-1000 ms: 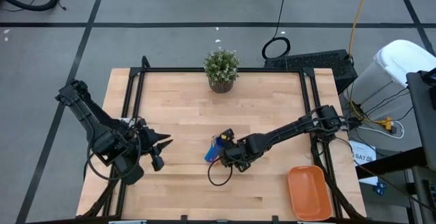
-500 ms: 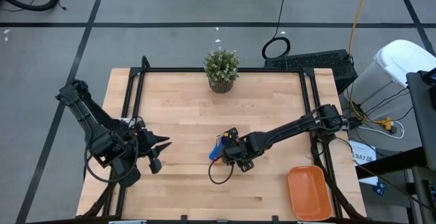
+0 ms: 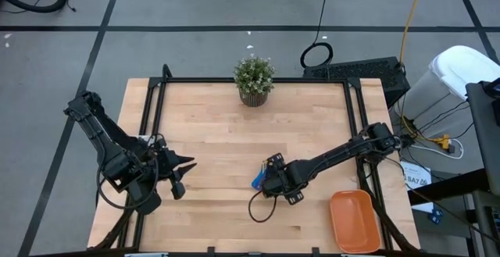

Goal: Nest measuring cups in basket
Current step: Put the nested measuring cups into the orange bin

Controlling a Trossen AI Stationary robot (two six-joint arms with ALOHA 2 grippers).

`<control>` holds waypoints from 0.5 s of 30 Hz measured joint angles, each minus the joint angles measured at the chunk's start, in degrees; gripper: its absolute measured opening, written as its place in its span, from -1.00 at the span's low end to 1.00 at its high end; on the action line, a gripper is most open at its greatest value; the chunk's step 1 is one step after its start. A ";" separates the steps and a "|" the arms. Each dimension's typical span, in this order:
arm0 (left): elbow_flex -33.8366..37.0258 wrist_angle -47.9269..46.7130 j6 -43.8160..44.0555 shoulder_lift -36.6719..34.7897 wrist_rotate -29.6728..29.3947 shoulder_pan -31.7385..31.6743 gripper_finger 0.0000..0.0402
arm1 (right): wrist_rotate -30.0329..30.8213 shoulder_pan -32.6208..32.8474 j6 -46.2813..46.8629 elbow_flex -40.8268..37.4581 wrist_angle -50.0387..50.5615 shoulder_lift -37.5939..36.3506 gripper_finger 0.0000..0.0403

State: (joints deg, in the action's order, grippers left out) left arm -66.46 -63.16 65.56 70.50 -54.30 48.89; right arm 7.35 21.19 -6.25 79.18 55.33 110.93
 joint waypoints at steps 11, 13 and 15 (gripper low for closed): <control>0.00 -0.04 0.87 -0.01 -0.02 1.25 -0.56 | -3.05 2.05 3.35 -0.07 3.90 -0.99 0.69; 0.00 -0.04 1.00 0.00 -0.02 1.28 -0.56 | -3.06 2.14 3.70 -0.07 2.81 -2.19 0.69; -0.02 -0.04 1.00 0.00 -0.02 1.28 -0.56 | -3.08 2.14 4.36 -0.09 2.01 -3.97 0.69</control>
State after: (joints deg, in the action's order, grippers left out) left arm -66.48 -63.20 66.57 70.50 -54.33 50.17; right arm 4.27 23.33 -1.90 79.09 57.34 106.97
